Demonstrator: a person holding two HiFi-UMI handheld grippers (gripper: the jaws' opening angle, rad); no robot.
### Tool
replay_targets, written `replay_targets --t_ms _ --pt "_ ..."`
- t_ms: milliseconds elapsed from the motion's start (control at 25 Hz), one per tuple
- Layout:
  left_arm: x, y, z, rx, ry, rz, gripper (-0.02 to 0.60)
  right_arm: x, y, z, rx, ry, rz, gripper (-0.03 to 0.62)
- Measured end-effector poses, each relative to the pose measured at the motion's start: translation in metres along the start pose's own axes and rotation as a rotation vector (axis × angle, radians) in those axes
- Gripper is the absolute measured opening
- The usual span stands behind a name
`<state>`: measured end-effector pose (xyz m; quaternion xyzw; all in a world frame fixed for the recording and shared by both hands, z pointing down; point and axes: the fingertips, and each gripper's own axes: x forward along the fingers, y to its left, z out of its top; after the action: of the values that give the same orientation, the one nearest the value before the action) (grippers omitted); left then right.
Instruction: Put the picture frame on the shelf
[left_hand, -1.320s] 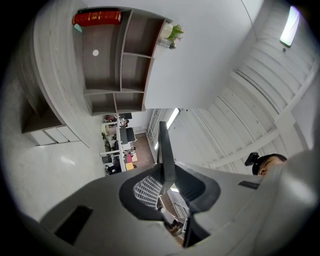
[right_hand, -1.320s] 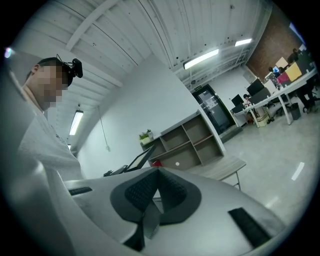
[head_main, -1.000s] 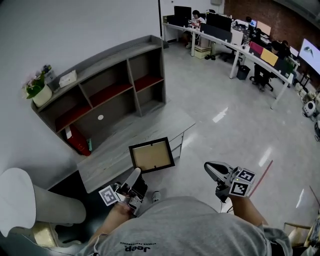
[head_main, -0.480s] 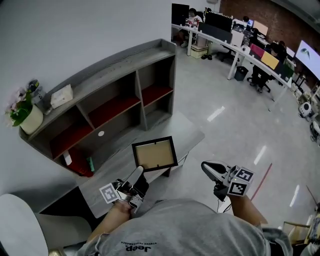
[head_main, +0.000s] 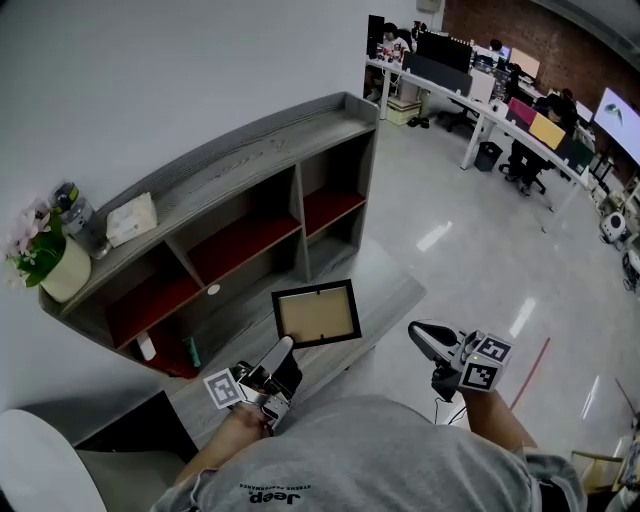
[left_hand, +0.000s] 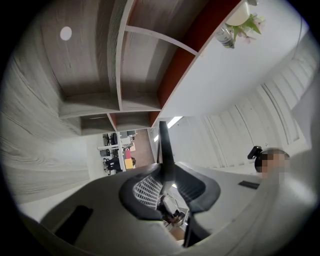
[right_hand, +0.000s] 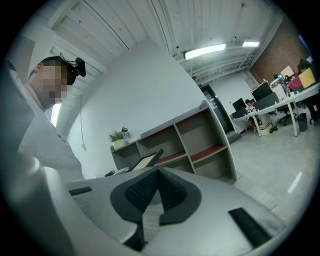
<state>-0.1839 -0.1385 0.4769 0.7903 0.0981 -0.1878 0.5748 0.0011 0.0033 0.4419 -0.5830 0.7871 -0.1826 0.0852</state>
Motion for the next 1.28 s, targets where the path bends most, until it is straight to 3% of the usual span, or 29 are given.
replay_targets --t_ms 280,520,1040,1280 --pt "0.010 0.007 0.020 0.009 -0.024 -0.002 0.087 0.018 -0.018 0.011 -0.011 0.004 0.012 0.017" --pt "0.029 0.014 0.025 0.035 -0.061 0.008 0.087 0.032 -0.045 0.023 -0.024 0.010 0.077 0.017" --pt "0.110 0.054 0.043 0.174 -0.300 0.105 0.087 0.092 -0.171 0.076 -0.032 0.098 0.365 0.017" --pt "0.155 0.076 0.044 0.209 -0.348 0.166 0.087 0.112 -0.223 0.096 -0.004 0.132 0.455 0.017"
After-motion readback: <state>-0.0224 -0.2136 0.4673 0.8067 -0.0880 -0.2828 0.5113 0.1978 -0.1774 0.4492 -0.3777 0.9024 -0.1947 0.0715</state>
